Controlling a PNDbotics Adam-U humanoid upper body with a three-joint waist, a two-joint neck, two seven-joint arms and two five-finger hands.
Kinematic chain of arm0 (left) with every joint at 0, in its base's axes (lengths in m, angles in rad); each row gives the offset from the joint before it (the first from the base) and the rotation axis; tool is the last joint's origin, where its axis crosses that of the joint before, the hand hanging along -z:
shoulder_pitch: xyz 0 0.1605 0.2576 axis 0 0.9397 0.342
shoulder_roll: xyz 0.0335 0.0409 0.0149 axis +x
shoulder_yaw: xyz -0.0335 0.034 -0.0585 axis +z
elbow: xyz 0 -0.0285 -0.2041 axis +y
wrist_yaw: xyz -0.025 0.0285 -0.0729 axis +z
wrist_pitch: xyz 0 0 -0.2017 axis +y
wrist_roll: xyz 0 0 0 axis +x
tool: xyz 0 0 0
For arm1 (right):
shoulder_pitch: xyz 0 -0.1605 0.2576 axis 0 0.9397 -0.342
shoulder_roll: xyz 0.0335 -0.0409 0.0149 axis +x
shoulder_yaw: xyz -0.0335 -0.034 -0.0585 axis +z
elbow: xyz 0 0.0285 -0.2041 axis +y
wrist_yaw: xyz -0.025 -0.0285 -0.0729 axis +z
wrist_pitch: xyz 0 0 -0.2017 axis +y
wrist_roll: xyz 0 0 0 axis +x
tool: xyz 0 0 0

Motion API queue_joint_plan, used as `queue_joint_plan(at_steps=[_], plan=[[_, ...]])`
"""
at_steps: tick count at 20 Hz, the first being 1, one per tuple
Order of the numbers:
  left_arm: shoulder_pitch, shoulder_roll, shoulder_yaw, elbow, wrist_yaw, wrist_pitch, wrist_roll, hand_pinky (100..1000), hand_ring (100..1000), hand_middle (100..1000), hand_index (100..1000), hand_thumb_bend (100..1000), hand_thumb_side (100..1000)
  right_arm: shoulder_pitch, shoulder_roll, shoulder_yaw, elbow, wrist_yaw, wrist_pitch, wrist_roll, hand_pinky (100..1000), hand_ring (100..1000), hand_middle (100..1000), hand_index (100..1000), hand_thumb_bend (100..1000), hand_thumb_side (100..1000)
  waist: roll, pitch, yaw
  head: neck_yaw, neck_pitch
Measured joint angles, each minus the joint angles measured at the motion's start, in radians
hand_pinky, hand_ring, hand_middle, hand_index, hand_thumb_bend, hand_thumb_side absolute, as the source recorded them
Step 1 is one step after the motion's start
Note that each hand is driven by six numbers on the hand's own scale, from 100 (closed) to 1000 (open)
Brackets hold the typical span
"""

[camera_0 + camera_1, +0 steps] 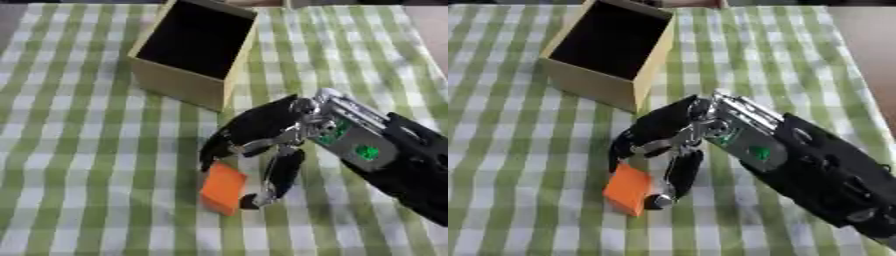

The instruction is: Pick up objects on the table and place them in the box.

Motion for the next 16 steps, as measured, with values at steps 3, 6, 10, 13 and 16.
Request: queue_joint_plan(at_steps=[3, 6, 10, 13, 16], plan=[[-0.003, 0.0, 0.0, 0.0, 0.0, -0.001, -0.001, 720, 614, 629, 731, 520, 739, -0.002, 0.01, -0.001, 0.018, 0.008, -0.012, -0.012, 858, 908, 845, 895, 263, 478, 0.0, 0.001, 0.005, -0.001, -0.003], [-0.007, 0.0, 0.0, 0.0, 0.0, -0.001, -0.002, 720, 614, 629, 731, 519, 741, -0.004, 0.019, -0.004, 0.028, 0.009, -0.025, -0.027, 841, 876, 725, 804, 227, 468, -0.001, 0.001, 0.007, -0.001, -0.007], [-0.007, 0.0, 0.0, 0.0, 0.0, 0.0, -0.003, 721, 614, 629, 732, 517, 742, -0.001, 0.02, -0.006, 0.026, 0.004, -0.036, -0.059, 826, 840, 591, 654, 217, 451, -0.002, 0.003, 0.006, 0.001, -0.007], [-0.007, 0.0, 0.0, 0.0, 0.0, 0.003, -0.006, 721, 614, 629, 732, 517, 742, 0.004, 0.017, -0.005, 0.014, -0.004, -0.034, -0.085, 816, 817, 538, 575, 211, 435, -0.003, 0.004, 0.004, 0.001, -0.007], [-0.007, 0.0, 0.0, 0.0, 0.0, 0.004, -0.009, 722, 614, 629, 732, 516, 744, 0.008, 0.013, 0.0, 0.003, -0.012, -0.026, -0.105, 813, 806, 515, 541, 205, 424, -0.003, 0.004, 0.003, 0.002, -0.007]])
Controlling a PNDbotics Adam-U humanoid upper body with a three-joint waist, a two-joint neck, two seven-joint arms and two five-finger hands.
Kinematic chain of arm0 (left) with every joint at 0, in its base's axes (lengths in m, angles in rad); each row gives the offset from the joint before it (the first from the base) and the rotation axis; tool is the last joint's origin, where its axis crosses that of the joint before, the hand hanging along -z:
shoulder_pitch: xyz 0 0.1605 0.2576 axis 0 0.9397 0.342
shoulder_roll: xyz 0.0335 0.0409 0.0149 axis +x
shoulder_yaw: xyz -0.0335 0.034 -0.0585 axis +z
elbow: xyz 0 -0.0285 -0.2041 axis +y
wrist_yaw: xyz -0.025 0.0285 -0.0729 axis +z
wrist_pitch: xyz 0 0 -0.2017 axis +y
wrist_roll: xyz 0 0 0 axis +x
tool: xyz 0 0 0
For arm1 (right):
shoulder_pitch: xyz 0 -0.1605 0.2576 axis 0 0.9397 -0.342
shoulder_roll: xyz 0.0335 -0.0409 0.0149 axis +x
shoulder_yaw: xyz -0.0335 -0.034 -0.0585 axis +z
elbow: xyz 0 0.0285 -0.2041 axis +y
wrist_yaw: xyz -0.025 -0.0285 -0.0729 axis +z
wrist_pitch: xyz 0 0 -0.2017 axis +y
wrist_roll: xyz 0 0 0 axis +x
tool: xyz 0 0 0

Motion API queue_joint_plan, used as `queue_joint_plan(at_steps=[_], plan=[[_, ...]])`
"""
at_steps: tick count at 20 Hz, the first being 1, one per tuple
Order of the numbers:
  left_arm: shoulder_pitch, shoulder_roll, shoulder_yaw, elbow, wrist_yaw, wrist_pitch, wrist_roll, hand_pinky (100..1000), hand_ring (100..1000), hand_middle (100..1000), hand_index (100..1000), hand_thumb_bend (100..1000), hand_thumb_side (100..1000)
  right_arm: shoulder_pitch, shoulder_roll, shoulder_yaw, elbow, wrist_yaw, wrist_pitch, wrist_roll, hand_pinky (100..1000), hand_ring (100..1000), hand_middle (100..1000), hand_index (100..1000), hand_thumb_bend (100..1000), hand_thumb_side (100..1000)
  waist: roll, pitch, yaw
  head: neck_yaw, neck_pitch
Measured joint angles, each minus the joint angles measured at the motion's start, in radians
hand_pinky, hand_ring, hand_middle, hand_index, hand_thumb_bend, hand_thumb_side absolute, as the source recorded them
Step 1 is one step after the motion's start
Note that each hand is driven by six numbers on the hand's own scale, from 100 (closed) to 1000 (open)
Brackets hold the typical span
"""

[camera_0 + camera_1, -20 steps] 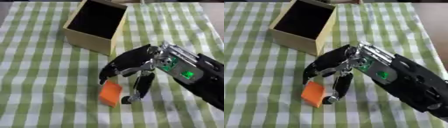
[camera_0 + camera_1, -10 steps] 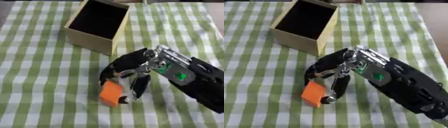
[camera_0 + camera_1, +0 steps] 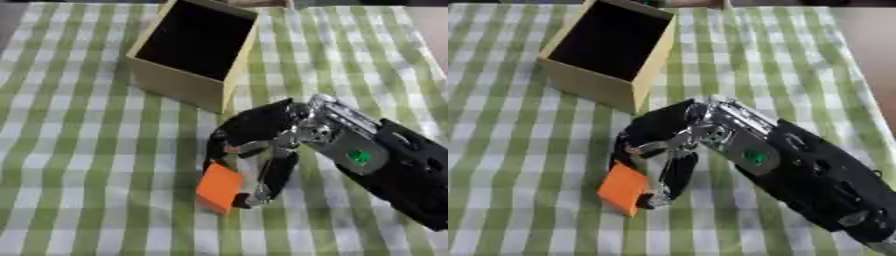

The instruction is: Pick up objects on the table and place them in the box.

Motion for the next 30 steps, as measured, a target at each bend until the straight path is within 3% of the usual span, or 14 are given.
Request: queue_joint_plan(at_steps=[10, 20, 25, 30], plan=[[0.0, 0.0, 0.0, 0.0, 0.0, 0.003, -0.011, 723, 614, 630, 733, 519, 744, 0.0, -0.025, -0.016, -0.064, -0.048, 0.054, -0.038, 806, 789, 493, 516, 179, 447, -0.001, -0.013, -0.012, 0.007, 0.0], [0.001, 0.001, 0.001, 0.0, 0.0, 0.004, -0.006, 722, 614, 630, 732, 520, 739, -0.046, -0.064, -0.131, -0.174, -0.079, 0.152, -0.104, 783, 772, 497, 522, 166, 456, 0.004, -0.021, -0.021, -0.001, 0.0], [0.0, 0.003, 0.006, 0.0, 0.0, 0.006, 0.011, 722, 612, 628, 731, 521, 739, -0.107, -0.085, -0.201, -0.144, -0.108, 0.205, -0.159, 771, 755, 496, 521, 152, 452, -0.002, -0.02, -0.006, -0.028, 0.0], [-0.004, 0.011, 0.006, 0.0, 0.0, 0.007, 0.013, 722, 611, 627, 730, 518, 742, -0.19, -0.086, -0.245, -0.01, -0.11, 0.23, -0.207, 761, 745, 500, 525, 137, 449, -0.018, -0.004, 0.015, -0.068, -0.002]])
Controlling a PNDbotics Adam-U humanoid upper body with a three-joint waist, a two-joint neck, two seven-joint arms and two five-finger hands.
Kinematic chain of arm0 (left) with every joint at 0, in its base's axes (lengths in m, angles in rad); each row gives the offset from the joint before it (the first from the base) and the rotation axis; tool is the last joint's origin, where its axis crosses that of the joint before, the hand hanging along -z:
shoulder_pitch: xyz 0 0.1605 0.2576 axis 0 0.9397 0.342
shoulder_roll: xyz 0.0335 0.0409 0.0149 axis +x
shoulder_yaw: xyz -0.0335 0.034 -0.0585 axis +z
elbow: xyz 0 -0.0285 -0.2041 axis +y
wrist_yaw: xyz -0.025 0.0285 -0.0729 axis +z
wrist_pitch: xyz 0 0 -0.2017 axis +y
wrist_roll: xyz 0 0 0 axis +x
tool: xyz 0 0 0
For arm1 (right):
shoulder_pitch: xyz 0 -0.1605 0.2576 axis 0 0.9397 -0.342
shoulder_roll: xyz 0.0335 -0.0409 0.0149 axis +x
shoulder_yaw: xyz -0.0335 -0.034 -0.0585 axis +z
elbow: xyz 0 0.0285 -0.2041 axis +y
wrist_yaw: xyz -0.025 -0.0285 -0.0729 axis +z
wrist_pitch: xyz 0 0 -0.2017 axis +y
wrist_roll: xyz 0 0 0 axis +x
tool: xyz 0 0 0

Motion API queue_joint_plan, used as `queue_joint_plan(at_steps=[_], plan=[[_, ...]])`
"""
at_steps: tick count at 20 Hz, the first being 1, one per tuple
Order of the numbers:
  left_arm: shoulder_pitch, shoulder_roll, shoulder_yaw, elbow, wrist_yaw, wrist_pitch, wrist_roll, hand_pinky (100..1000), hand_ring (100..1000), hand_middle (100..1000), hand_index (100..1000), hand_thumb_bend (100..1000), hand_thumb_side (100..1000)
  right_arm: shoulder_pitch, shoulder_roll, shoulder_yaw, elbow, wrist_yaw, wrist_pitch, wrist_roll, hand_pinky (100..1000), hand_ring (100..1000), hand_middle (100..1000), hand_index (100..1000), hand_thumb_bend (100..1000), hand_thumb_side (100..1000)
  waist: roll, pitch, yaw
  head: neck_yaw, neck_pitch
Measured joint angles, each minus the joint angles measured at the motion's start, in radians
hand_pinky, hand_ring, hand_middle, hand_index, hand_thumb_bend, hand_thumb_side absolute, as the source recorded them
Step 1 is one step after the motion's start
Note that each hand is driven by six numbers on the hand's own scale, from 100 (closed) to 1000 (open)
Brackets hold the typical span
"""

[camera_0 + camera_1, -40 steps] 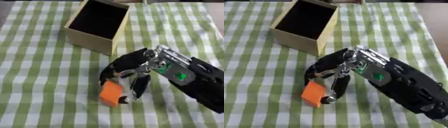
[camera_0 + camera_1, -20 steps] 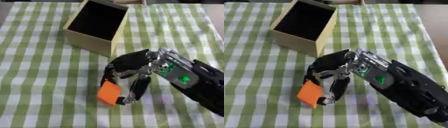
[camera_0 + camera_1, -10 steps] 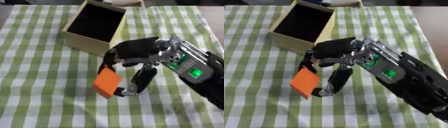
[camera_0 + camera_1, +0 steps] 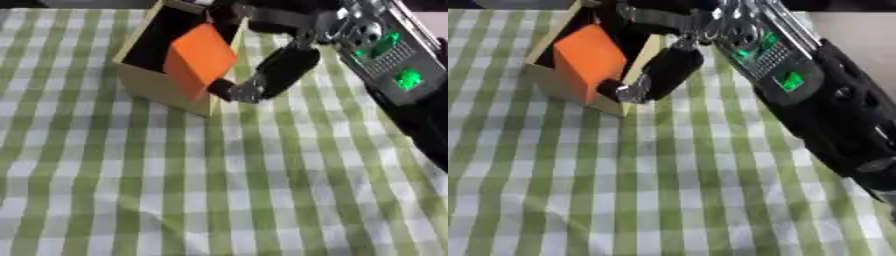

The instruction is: Pick up objects on the table and place them in the box.

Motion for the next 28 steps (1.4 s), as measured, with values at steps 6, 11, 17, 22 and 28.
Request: queue_joint_plan(at_steps=[6, 11, 17, 22, 28], plan=[[-0.016, 0.0, -0.006, 0.0, 0.0, -0.001, -0.003, 722, 609, 626, 729, 516, 743, -0.08, 0.033, -0.042, 0.219, 0.044, -0.009, -0.054, 759, 744, 500, 524, 118, 460, -0.023, 0.029, 0.038, -0.04, -0.028], [-0.027, 0.001, -0.012, 0.0, 0.001, -0.004, -0.011, 722, 607, 625, 728, 512, 746, -0.112, 0.076, -0.096, 0.376, 0.096, -0.012, -0.116, 759, 744, 502, 524, 108, 467, -0.042, 0.048, 0.079, -0.058, -0.053], [-0.032, 0.003, -0.013, 0.0, 0.001, -0.004, -0.015, 722, 606, 624, 727, 508, 747, -0.124, 0.108, -0.144, 0.499, 0.158, -0.016, -0.185, 757, 746, 510, 535, 115, 467, -0.055, 0.065, 0.101, -0.074, -0.068], [-0.041, 0.005, -0.018, 0.0, 0.002, -0.004, -0.019, 723, 605, 623, 727, 502, 749, -0.135, 0.125, -0.148, 0.549, 0.212, -0.029, -0.197, 754, 748, 514, 543, 124, 461, -0.067, 0.073, 0.123, -0.086, -0.073], [-0.044, 0.008, -0.019, 0.0, 0.004, -0.004, -0.024, 723, 605, 623, 726, 500, 751, -0.141, 0.135, -0.171, 0.619, 0.301, -0.04, -0.216, 752, 750, 517, 550, 135, 460, -0.086, 0.078, 0.152, -0.105, -0.082]])
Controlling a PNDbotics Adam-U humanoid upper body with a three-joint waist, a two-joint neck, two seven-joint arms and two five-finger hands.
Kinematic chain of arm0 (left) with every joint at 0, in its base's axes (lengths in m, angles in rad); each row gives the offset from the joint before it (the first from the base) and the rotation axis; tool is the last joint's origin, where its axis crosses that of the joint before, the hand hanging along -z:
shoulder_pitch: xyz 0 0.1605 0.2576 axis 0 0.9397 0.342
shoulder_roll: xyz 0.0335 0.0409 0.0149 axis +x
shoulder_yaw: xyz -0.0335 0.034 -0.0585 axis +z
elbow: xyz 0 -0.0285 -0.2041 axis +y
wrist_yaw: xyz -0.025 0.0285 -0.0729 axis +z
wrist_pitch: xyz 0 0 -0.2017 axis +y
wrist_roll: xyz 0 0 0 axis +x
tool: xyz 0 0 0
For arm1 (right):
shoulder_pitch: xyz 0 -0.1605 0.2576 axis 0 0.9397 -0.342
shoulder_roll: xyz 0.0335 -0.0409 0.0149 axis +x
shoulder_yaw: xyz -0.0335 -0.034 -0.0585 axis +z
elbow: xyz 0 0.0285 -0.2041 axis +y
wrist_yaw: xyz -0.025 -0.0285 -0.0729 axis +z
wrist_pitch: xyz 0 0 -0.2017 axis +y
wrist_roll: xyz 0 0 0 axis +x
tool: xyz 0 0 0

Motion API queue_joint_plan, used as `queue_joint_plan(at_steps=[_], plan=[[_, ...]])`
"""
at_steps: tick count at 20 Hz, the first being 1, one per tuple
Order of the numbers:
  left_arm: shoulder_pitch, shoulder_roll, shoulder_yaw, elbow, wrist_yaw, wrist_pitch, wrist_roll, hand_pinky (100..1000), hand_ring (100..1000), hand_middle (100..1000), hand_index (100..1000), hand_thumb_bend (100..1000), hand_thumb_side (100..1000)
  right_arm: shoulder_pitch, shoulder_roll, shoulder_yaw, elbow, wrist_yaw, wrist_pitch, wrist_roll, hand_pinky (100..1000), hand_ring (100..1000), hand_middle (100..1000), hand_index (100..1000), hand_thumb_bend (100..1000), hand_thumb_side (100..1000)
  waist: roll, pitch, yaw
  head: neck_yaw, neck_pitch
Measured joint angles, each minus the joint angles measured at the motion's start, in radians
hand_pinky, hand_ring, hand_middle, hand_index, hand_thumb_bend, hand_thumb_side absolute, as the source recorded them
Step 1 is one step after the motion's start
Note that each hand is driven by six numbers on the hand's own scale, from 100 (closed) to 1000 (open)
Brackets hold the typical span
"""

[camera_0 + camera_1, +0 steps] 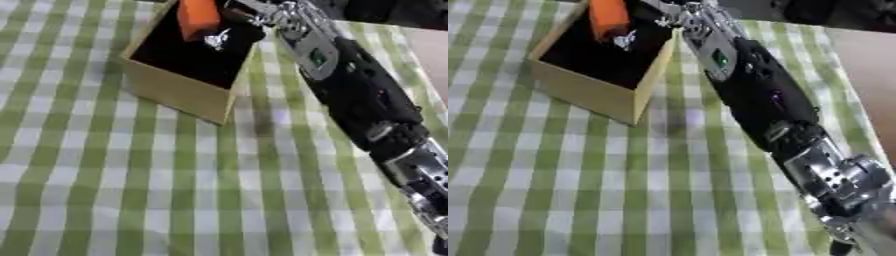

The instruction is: Pick up objects on the table and place them in the box.

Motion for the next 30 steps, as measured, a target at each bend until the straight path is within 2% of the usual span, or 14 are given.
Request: queue_joint_plan(at_steps=[4, 5, 9, 11, 21, 23, 28, 30], plan=[[-0.007, 0.0, -0.002, 0.0, 0.001, 0.0, -0.002, 723, 604, 623, 726, 500, 752, -0.009, 0.008, -0.014, 0.039, 0.057, -0.011, -0.019, 756, 761, 533, 586, 155, 448, -0.016, 0.002, 0.022, -0.015, -0.008], [-0.007, 0.0, -0.003, 0.0, 0.001, 0.0, -0.003, 724, 604, 623, 726, 500, 752, -0.012, 0.008, -0.015, 0.047, 0.072, -0.015, -0.023, 760, 769, 562, 631, 170, 441, -0.019, 0.002, 0.027, -0.019, -0.009], [-0.007, 0.0, -0.005, 0.0, 0.001, -0.001, -0.004, 724, 604, 622, 725, 498, 753, -0.022, 0.009, -0.021, 0.069, 0.134, -0.026, -0.021, 774, 796, 591, 697, 213, 448, -0.025, 0.003, 0.031, -0.026, -0.013], [-0.005, 0.0, -0.005, 0.0, 0.001, -0.001, -0.004, 724, 604, 622, 725, 498, 752, -0.027, 0.012, -0.022, 0.073, 0.154, -0.035, -0.009, 787, 817, 647, 775, 260, 484, -0.025, 0.003, 0.027, -0.026, -0.013], [-0.005, 0.0, -0.005, 0.0, 0.001, 0.003, -0.006, 725, 604, 623, 725, 497, 749, -0.034, 0.017, -0.02, 0.053, 0.164, -0.04, 0.062, 815, 844, 707, 857, 390, 585, -0.021, 0.002, 0.007, -0.013, 0.001], [-0.005, 0.0, -0.005, 0.0, 0.001, 0.004, -0.007, 725, 605, 623, 726, 498, 748, -0.034, 0.017, -0.019, 0.051, 0.167, -0.034, 0.068, 835, 870, 746, 893, 468, 630, -0.02, 0.001, 0.006, -0.013, 0.004], [-0.005, 0.0, -0.005, 0.0, 0.001, 0.005, -0.008, 726, 605, 623, 726, 498, 747, -0.034, 0.019, -0.017, 0.051, 0.2, -0.017, 0.077, 836, 870, 746, 890, 473, 623, -0.02, -0.006, 0.004, -0.013, 0.005], [-0.004, 0.0, -0.005, 0.0, 0.001, 0.005, -0.008, 726, 606, 623, 726, 498, 745, -0.034, 0.02, -0.017, 0.049, 0.204, -0.014, 0.074, 832, 863, 738, 879, 436, 598, -0.02, -0.011, 0.001, -0.013, 0.006]])
